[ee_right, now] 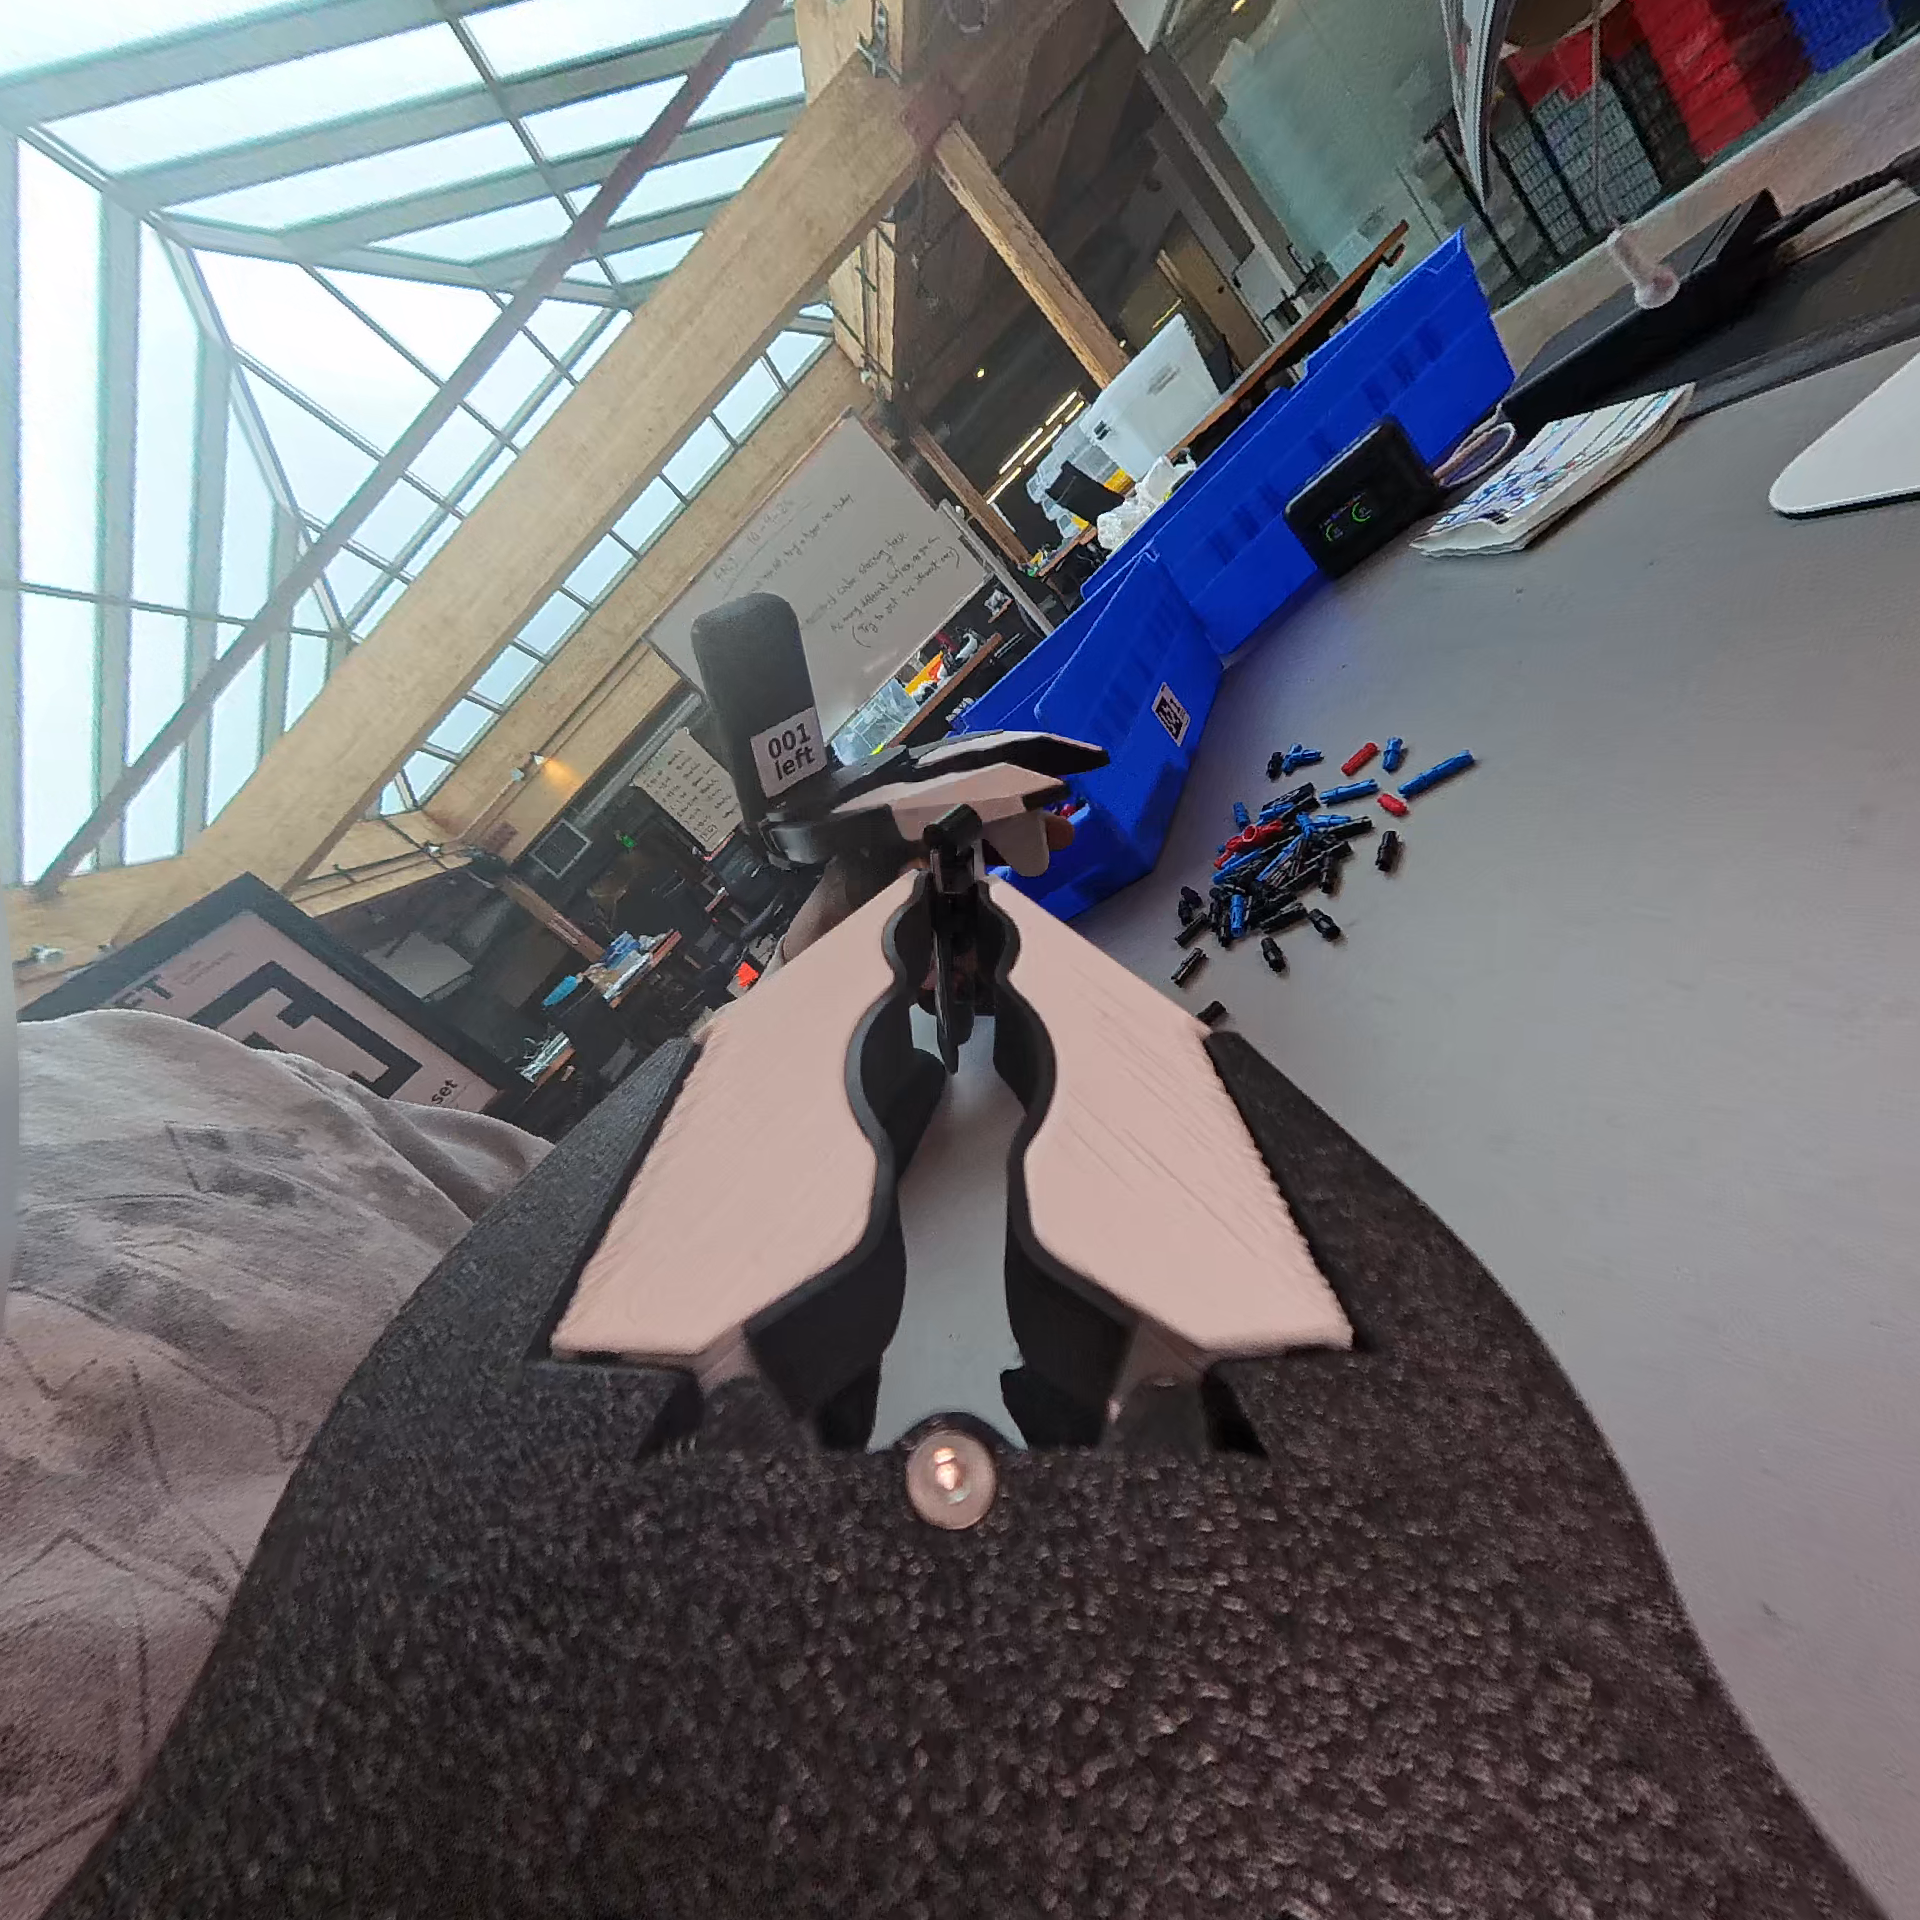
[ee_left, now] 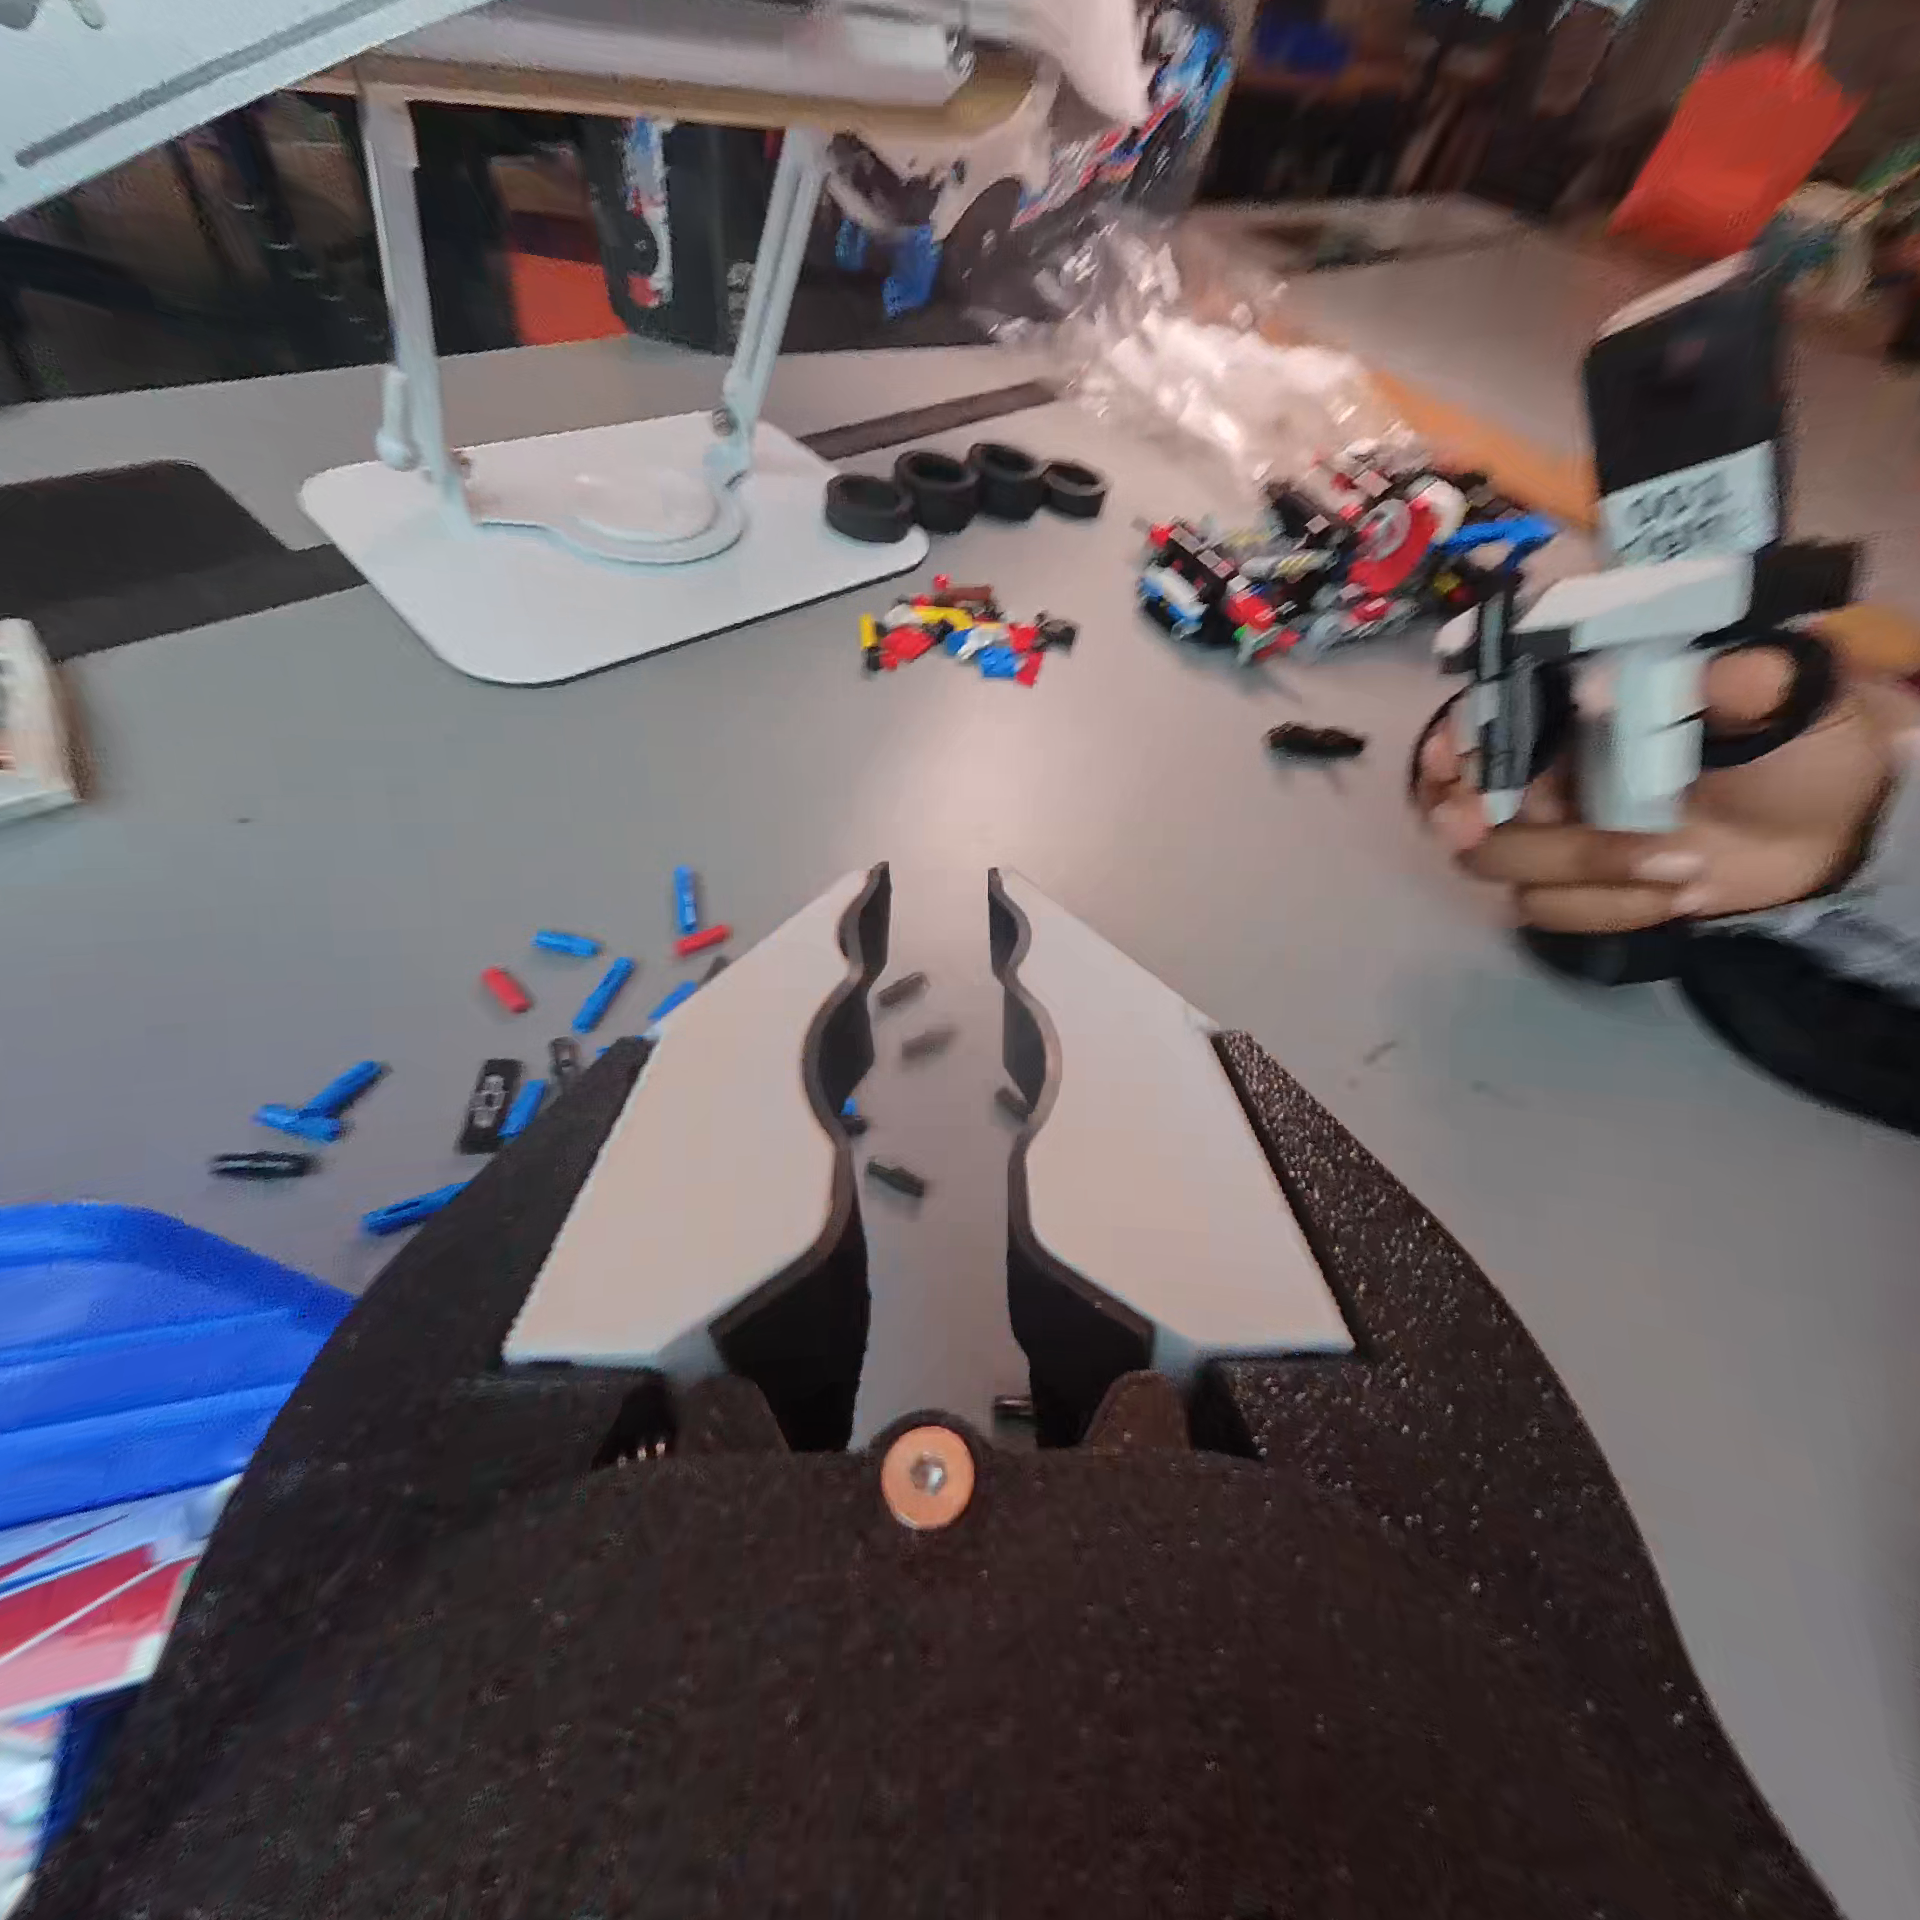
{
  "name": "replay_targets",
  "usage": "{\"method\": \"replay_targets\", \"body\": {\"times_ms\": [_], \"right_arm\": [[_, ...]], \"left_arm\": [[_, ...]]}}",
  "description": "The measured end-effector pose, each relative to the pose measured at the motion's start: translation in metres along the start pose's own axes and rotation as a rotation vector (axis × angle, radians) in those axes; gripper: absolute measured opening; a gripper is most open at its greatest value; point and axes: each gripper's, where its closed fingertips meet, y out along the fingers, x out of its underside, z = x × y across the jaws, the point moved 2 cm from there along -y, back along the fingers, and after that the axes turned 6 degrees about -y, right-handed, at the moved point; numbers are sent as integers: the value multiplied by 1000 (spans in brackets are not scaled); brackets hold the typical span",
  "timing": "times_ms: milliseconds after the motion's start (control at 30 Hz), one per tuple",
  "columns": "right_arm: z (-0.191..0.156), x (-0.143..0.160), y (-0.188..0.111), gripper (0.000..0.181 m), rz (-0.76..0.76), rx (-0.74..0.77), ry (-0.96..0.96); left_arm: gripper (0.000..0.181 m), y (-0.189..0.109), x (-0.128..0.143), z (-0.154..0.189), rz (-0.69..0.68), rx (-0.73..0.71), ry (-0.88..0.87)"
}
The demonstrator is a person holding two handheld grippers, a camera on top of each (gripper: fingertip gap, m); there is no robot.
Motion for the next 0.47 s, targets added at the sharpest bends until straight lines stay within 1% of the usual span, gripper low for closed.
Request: {"method": "replay_targets", "body": {"times_ms": [33,100,167,233,267,300,367,400,467], "right_arm": [[0,2,1,7,-8,-5,5],[-1,6,4,7,-28,-21,14],[-5,10,7,7,-47,-45,15],[-9,13,9,7,-64,-69,8],[-10,15,9,7,-71,-75,2],[-10,16,10,7,-79,-74,-4],[-8,17,9,7,-90,-58,-18],[-7,18,9,7,-91,-53,-19],[-6,17,9,7,-87,-52,-9]], "left_arm": [[17,-2,-3,8,28,88,-65],[17,-5,-8,26,52,261,-181],[17,-4,-9,47,60,404,-236],[17,0,-4,66,24,489,-224],[17,4,1,70,-11,480,-194],[18,10,7,64,-45,397,-148],[17,20,22,32,-135,119,-30],[17,20,29,17,-179,9,27],[17,20,39,-6,-250,-139,82]]}}
